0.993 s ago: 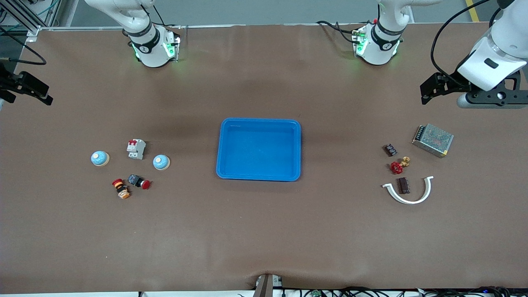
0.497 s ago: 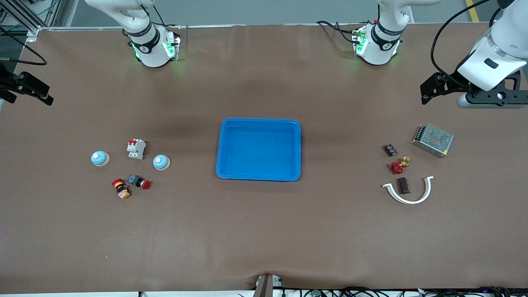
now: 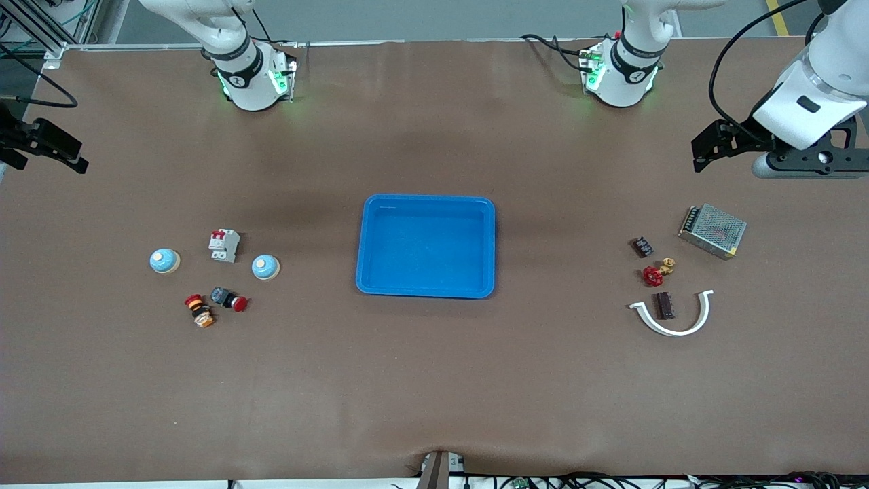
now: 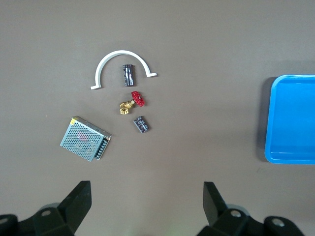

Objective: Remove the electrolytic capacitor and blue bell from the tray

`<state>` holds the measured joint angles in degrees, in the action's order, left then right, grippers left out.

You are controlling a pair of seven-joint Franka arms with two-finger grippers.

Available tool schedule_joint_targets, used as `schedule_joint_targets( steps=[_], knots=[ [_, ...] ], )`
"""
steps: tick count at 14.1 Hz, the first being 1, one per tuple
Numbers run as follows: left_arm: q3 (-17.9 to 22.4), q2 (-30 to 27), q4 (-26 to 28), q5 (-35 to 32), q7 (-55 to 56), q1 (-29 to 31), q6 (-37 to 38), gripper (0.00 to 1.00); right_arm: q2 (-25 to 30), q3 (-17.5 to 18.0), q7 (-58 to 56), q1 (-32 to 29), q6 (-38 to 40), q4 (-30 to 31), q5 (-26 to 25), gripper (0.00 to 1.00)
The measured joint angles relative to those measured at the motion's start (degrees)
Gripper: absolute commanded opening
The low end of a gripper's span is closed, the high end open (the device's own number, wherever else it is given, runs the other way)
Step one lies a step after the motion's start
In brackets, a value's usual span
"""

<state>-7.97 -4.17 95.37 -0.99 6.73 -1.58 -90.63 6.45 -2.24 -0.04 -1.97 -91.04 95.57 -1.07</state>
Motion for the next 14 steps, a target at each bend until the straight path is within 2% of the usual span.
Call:
schedule_joint_targets(
  steps=[8,14],
  knots=[
    [0.0,0.0,0.0,0.0,0.0,0.0,0.0,1.0,-4.57,0.0,0.01,0.0,-0.5,-4.3,0.0,1.0],
    [0.0,0.0,0.0,0.0,0.0,0.0,0.0,1.0,-5.22,0.0,0.04,0.0,1.23,-4.62,0.0,1.0]
  ],
)
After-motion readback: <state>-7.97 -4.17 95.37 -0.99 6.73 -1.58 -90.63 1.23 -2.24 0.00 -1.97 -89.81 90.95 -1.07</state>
